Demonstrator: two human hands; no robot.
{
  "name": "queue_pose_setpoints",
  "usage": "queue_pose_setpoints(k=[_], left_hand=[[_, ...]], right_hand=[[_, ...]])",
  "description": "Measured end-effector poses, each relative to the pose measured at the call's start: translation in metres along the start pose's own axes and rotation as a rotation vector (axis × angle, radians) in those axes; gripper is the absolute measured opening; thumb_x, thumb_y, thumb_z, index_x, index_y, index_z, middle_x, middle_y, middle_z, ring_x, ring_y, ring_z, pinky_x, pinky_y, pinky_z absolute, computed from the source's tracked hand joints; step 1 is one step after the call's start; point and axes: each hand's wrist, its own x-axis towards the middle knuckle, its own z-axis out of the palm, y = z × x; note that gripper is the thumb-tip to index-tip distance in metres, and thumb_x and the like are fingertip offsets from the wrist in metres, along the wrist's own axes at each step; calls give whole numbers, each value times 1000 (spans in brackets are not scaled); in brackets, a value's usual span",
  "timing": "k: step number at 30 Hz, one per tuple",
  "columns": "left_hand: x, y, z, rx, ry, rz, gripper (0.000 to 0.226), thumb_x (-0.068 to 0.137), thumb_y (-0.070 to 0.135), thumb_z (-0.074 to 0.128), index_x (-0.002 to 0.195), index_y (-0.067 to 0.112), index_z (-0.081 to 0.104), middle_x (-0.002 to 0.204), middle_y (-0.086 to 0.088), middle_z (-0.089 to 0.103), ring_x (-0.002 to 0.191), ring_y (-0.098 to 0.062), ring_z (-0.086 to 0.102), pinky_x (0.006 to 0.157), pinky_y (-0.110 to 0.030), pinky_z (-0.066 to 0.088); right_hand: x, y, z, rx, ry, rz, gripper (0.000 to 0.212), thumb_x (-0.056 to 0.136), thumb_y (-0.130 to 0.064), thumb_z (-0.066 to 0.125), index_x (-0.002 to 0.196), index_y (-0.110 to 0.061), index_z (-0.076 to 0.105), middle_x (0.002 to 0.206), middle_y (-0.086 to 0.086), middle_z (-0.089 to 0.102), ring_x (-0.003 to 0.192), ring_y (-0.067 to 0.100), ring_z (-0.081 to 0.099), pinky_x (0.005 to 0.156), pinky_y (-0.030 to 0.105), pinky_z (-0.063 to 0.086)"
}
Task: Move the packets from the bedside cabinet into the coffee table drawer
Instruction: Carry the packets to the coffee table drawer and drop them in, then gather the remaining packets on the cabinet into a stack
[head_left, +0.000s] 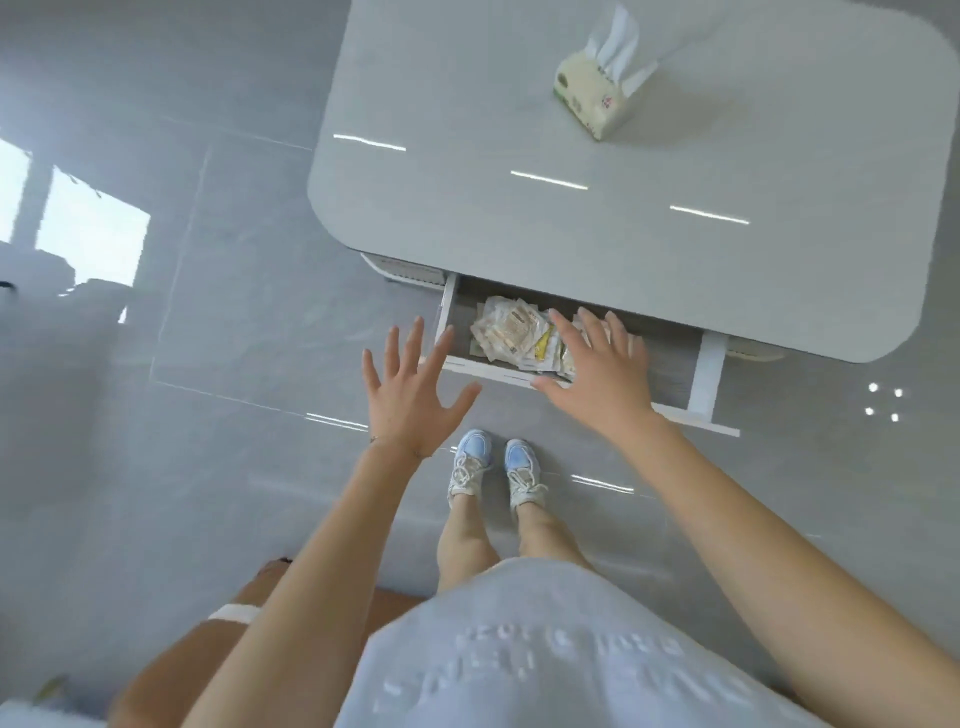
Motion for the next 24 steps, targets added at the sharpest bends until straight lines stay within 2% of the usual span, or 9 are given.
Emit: queue_pose_setpoints(k=[5,9,13,17,24], left_hand=[[-58,-71,-16,-145,114,-240,69,87,67,37,147,41,17,160,4,6,147,-23,-2,117,-53,0],[-106,-150,-17,-247,219,-451,78,76,76,22,146,42,19,159,3,11,147,-24,3,116,-54,2],[-152,-234,-18,-268,247,-588,84,72,78,16,147,40,20,159,1,12,147,-27,4,114,-56,4],[-200,-314,-21,-289,244,-719,78,80,76,24,148,40,13,160,0,6,147,-26,0,114,-55,2],[-275,-426,-18,-397,362,-940,82,74,76,15,147,40,18,159,0,13,147,-25,6,114,-55,4]], right_hand=[[-25,-80,-7,-78,-22,-162,83,86,-64,51,152,-36,10,162,0,8,149,29,-1,118,53,5],[-35,-172,7,-149,-43,-336,84,85,-66,50,152,-38,9,161,0,9,148,29,0,118,54,9],[-42,-276,26,-267,-91,-476,83,85,-66,49,152,-39,8,162,-1,8,148,30,0,118,55,9],[-56,-383,50,-337,-117,-591,82,85,-64,50,152,-38,11,161,0,12,149,30,2,118,54,6],[-85,-540,103,-501,-156,-798,80,86,-63,49,151,-38,10,161,1,11,148,30,2,116,54,8]])
